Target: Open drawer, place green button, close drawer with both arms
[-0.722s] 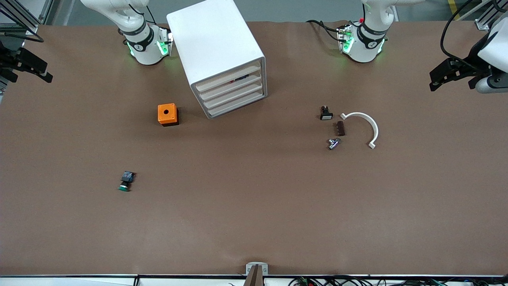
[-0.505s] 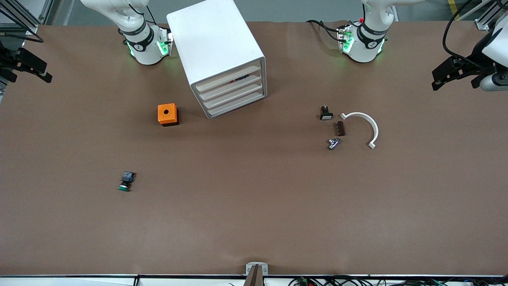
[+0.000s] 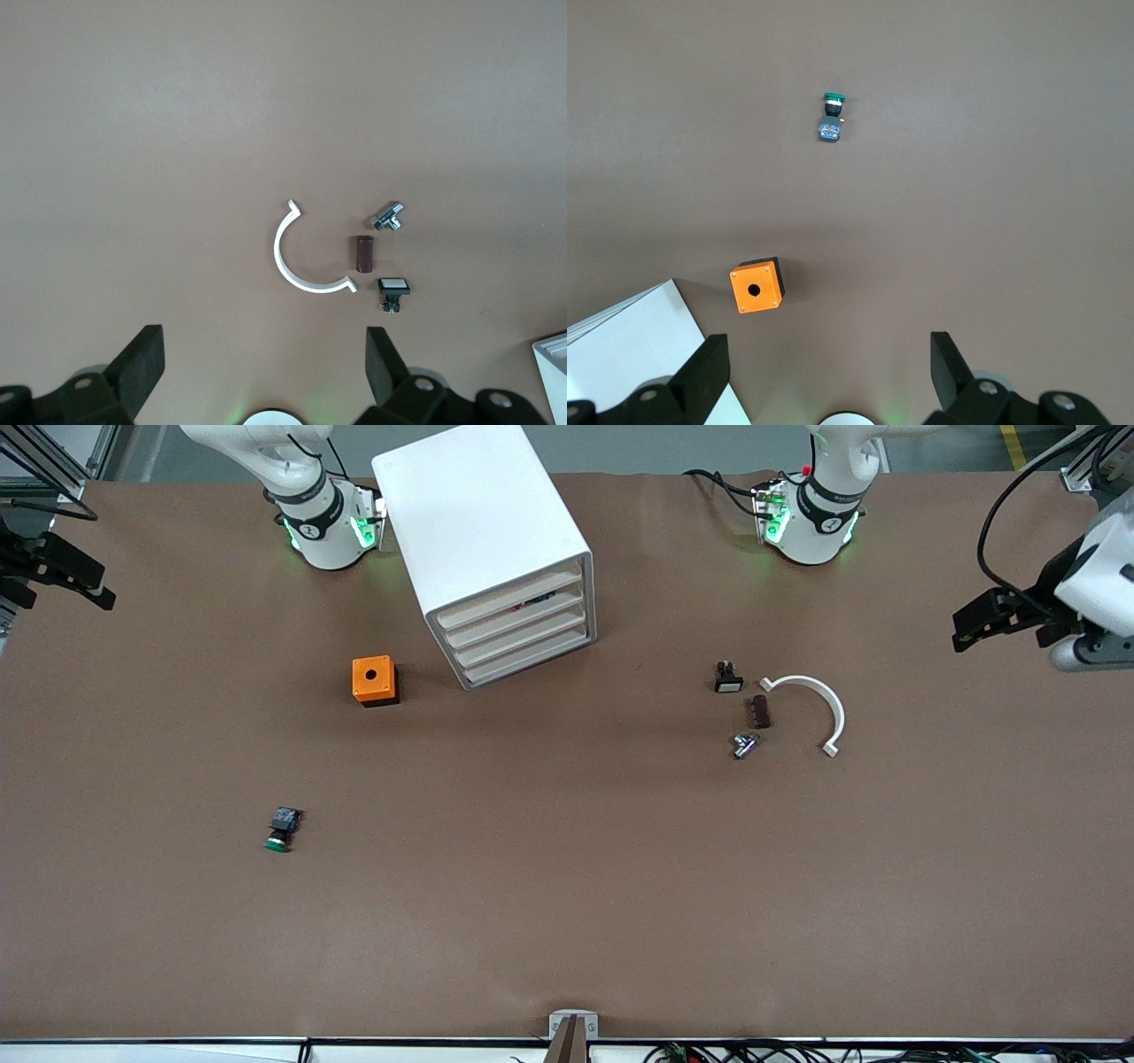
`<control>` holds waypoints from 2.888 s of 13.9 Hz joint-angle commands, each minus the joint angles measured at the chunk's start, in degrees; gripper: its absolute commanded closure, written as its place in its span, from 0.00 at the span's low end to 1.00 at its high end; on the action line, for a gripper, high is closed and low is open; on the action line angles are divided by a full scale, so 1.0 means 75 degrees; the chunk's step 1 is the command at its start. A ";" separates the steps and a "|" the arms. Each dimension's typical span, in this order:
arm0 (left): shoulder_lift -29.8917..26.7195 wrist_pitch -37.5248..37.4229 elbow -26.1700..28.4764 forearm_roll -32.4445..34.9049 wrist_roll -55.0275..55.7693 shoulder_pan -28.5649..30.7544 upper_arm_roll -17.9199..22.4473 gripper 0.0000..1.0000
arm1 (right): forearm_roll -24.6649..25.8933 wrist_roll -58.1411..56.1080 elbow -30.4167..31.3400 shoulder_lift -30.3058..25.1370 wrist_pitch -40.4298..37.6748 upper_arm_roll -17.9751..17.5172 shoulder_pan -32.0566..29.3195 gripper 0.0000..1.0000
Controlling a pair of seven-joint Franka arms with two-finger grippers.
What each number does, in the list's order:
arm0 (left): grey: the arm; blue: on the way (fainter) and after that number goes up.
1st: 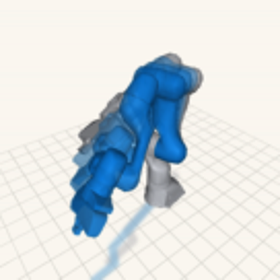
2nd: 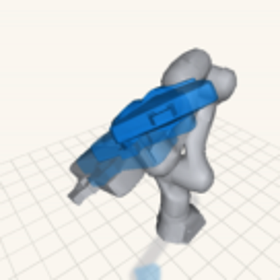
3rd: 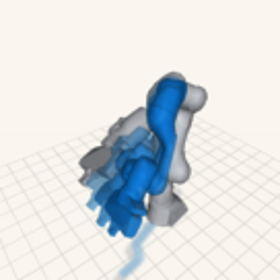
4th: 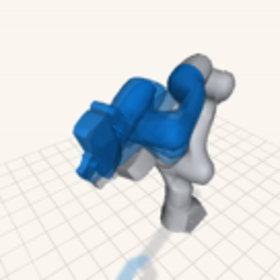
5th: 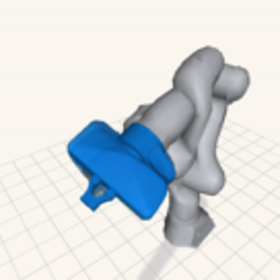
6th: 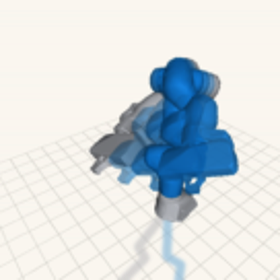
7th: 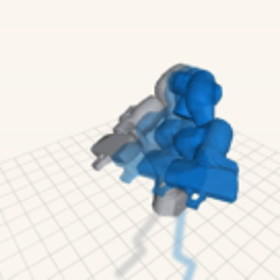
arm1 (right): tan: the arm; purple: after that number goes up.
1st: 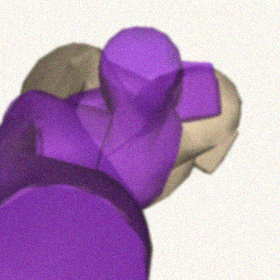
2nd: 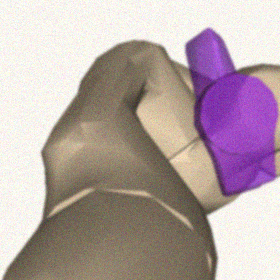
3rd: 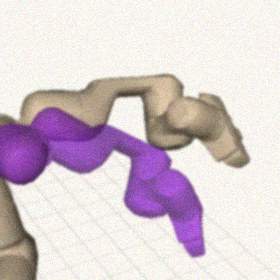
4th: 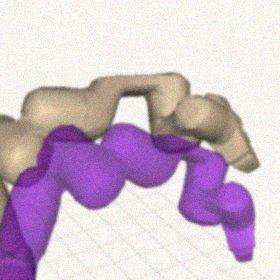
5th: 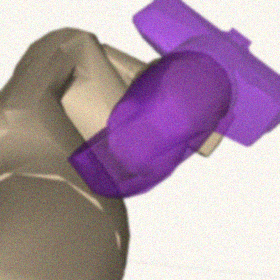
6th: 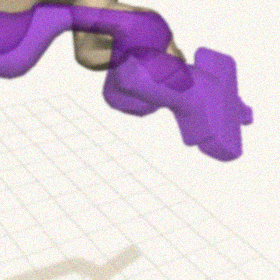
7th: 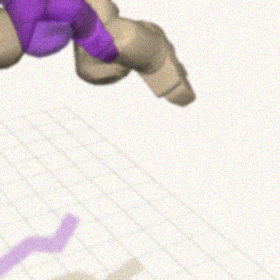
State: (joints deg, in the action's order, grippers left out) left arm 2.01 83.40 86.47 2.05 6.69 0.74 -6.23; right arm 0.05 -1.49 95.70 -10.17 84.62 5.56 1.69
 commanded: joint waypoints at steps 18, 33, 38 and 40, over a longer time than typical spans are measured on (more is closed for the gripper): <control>0.1091 -0.0245 0.0166 -0.1445 0.2752 -0.0251 -0.0833 0.00 | 0.0041 0.0152 0.0072 -0.0085 -0.0067 -0.0003 0.0079 0.00; 0.1326 -0.0491 -0.0044 -0.1445 0.6128 -0.0954 -0.1220 0.00 | 0.0099 0.0047 -0.0421 0.0277 -0.0067 0.0009 0.0067 0.00; 0.1396 -0.0925 -0.0197 -0.1526 0.6663 -0.0919 -0.1197 0.00 | 0.0111 -0.0117 -0.0619 0.1574 0.0027 -0.0003 0.0173 0.00; 0.1501 -0.0925 -0.0209 -0.1912 0.7729 -0.0943 -0.1197 0.00 | 0.0111 -0.0326 -0.0795 0.1825 0.0027 -0.0003 0.0185 0.00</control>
State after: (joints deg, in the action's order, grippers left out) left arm 11.57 77.93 86.89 -9.79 58.65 -6.15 -15.24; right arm 0.06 -2.18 93.39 0.29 85.91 5.33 2.68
